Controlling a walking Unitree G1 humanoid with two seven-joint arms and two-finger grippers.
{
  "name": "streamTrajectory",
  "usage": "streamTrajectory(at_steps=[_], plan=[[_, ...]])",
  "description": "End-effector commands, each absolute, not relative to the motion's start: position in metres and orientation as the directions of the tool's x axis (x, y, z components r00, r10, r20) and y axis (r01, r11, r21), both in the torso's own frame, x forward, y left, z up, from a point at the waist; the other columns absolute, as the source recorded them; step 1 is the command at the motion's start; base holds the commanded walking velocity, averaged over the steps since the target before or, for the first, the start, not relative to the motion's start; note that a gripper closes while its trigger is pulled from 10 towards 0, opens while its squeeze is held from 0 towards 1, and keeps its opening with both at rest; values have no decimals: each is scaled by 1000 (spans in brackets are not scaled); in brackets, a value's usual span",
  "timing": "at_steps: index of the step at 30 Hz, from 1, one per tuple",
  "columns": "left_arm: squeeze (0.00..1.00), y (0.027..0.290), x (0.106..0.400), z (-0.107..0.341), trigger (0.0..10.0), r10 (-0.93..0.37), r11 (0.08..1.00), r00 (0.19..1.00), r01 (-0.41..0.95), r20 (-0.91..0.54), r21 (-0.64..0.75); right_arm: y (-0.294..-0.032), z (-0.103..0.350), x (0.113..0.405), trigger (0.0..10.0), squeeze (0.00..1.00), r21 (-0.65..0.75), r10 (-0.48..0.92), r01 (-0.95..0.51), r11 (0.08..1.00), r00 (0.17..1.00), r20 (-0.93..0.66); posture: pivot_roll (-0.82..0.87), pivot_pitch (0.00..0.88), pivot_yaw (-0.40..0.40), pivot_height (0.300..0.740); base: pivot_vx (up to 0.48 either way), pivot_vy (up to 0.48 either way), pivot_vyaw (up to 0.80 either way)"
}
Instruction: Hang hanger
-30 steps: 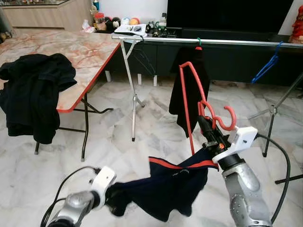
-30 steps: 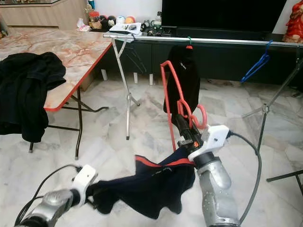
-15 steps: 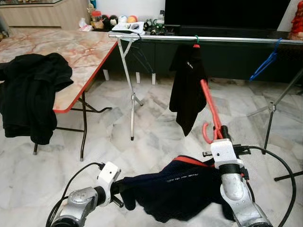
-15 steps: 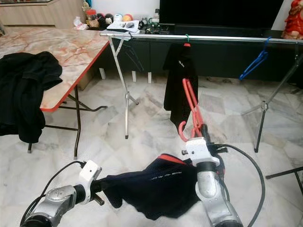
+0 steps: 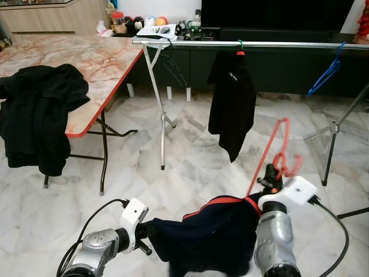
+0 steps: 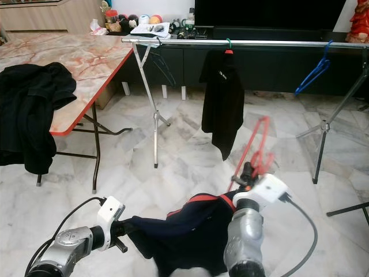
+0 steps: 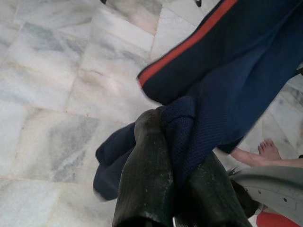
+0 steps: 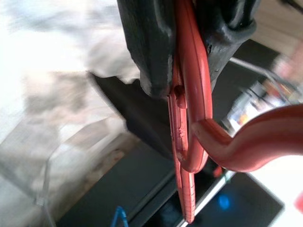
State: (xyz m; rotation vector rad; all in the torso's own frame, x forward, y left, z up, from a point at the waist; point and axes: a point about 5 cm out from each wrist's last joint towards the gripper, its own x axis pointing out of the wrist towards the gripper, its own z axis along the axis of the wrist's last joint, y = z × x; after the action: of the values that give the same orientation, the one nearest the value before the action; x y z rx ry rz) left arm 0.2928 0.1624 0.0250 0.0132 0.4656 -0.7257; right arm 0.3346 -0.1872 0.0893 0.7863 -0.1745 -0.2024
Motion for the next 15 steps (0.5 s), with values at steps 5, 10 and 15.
streamTrajectory(at_steps=[5, 10, 15], plan=[[0, 166, 287, 22, 0, -643, 749, 639, 638, -423, -176, -194, 124, 341, 10000, 0, 848, -192, -237, 475, 912, 362, 119, 81, 77, 740, 0, 0, 0], [0, 165, 285, 21, 0, -650, 742, 626, 646, -431, -180, -200, 146, 337, 10000, 0, 763, -130, -522, 381, 787, 603, 126, 78, 79, 740, 0, 0, 0], [0, 164, 286, 24, 0, -652, 741, 629, 646, -423, -182, -223, 135, 330, 10000, 0, 765, -201, -583, 273, 743, 639, 143, 69, 77, 740, 0, 0, 0]])
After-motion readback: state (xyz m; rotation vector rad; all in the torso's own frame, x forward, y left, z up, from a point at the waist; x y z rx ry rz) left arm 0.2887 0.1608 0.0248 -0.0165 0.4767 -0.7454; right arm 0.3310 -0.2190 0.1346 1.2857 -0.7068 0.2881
